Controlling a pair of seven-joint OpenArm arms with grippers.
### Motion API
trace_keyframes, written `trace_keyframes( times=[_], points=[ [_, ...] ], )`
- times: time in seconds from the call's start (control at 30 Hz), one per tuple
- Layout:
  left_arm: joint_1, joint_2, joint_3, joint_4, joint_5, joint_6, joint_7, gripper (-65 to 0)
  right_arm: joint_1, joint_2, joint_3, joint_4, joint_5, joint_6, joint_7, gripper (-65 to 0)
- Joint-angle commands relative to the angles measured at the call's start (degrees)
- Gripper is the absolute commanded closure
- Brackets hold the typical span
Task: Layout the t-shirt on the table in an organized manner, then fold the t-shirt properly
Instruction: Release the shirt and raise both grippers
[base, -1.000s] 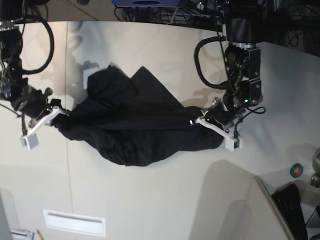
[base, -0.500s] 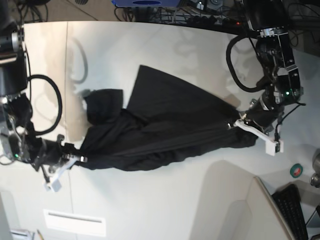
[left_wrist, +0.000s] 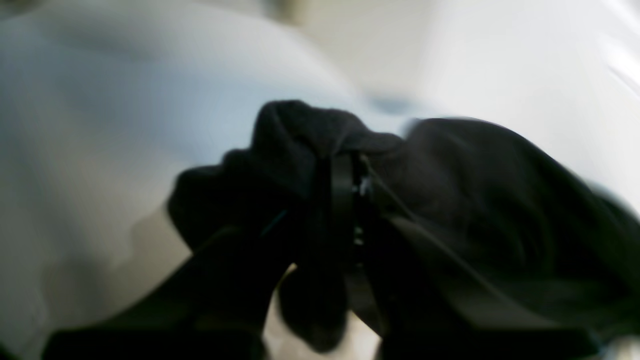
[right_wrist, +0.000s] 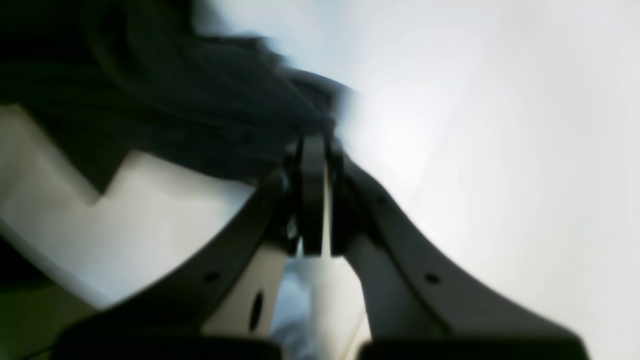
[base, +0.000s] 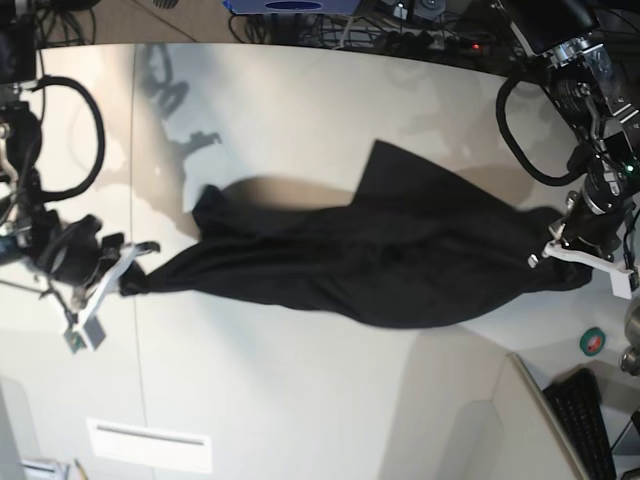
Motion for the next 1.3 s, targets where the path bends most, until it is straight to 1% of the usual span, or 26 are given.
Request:
trace_keyframes(
  times=[0.0,0.07,0.13,0.23,0.27,0.37,0.47,0.57,0.6,0.67,0.7,0.73,0.77,0.8,0.83,0.87,0.9,0.93,1.0,1.07,1.13,1.2,1.27],
  points=[
    [-2.6,-0.4,1.7,0.6,-0.6,-0.8,-1.8,0.0,2.3,0.1,0.1,1.2,-0.1,0.3,1.3,0.0],
    [-4.6,-0.6,4.6,-1.4,-0.5,-0.8,-1.9,0.0,5.9,-0.4,-0.3,0.1,-2.8,0.3,1.3,0.0],
    [-7.4,-0.6,6.8,-4.0,-0.5,-0.8,-2.0,0.0,10.7,-1.2,-2.9,-3.9,-6.0,0.3,1.5,0.0],
    [-11.7,-0.4,10.6,-9.7,-0.5,-0.8,-2.1,0.0,18.0,-2.2,-6.9,-13.3,-11.2,0.4,2.0,0.0],
    [-13.3,-0.4,12.2,-12.0,-0.5,-0.8,-2.1,0.0,20.5,-3.2,-8.0,-17.3,-12.3,0.4,3.1,0.0],
    [-17.9,-0.3,15.2,-19.0,-0.5,-0.8,-2.8,0.0,26.8,-5.0,-8.9,-29.3,-15.6,0.4,10.5,0.0],
    [-21.6,0.2,17.4,-24.9,-0.5,-0.8,-5.7,0.0,32.2,-6.0,-9.2,-39.7,-18.8,0.4,17.7,0.0],
    [-24.0,0.6,19.2,-29.5,-0.5,-0.8,-7.3,0.0,36.6,-7.0,-9.2,-48.7,-19.8,0.4,24.9,0.0],
    [-24.4,0.7,19.8,-30.7,-0.5,-0.8,-7.3,0.0,38.1,-7.3,-9.2,-52.2,-19.8,0.4,26.5,0.0],
    [-24.6,0.7,20.3,-32.0,-0.5,-0.8,-7.4,0.0,40.7,-7.5,-9.2,-58.1,-19.8,0.4,27.1,0.0],
    [-24.5,0.8,20.0,-32.2,-0.6,-0.8,-7.5,0.0,41.5,-7.5,-9.2,-60.0,-19.8,0.4,27.0,-1.5],
    [-24.1,0.8,20.0,-32.2,-0.6,-0.8,-7.5,-7.4,41.5,-7.4,-9.2,-60.4,-19.8,0.4,26.4,-12.2],
    [-23.9,0.7,20.0,-32.2,-0.8,-0.8,-7.6,-14.8,40.9,-7.2,-9.2,-60.1,-19.8,0.4,25.5,-19.1],
    [-23.7,0.4,19.6,-32.2,-0.8,-0.8,-7.6,-22.5,39.8,-7.1,-8.9,-59.4,-19.8,0.4,24.7,-21.6],
    [-22.5,0.3,18.5,-32.2,-0.8,-0.8,-7.6,-28.8,38.2,-6.9,-8.7,-57.8,-19.8,0.4,24.1,-21.0],
    [-21.6,0.2,17.2,-31.9,-0.8,-0.8,-7.6,-33.4,36.3,-6.2,-8.6,-55.4,-19.8,0.4,23.9,-20.1],
    [-20.4,0.2,15.6,-31.2,-0.8,-0.8,-7.6,-37.2,33.7,-5.7,-8.6,-51.9,-19.7,0.4,23.9,-19.4],
    [-19.2,0.2,14.0,-30.1,-0.8,-0.8,-7.6,-39.3,30.7,-5.6,-8.6,-47.5,-19.6,0.4,23.8,-19.2],
    [-15.4,0.2,11.1,-27.8,-0.9,-1.0,-7.6,-40.0,23.8,-5.5,-7.3,-38.7,-19.6,0.4,22.3,-19.5],
    [-10.8,0.1,8.2,-24.4,-1.0,-1.0,-7.6,-40.0,16.6,-6.4,-3.6,-29.6,-19.6,0.4,19.3,-19.5],
    [-6.6,0.3,5.8,-21.0,-1.1,-1.1,-7.6,-39.8,10.5,-9.8,-0.4,-23.0,-19.6,0.4,18.0,-19.7],
    [-1.9,0.7,3.6,-17.6,-1.1,-1.2,-7.8,-39.8,4.8,-12.0,2.5,-18.3,-19.6,0.4,18.1,-20.7],
    [2.1,0.7,2.3,-14.8,-1.1,-1.2,-10.0,-39.8,1.3,-13.2,3.3,-16.5,-19.6,0.4,18.1,-25.7]
  ],
)
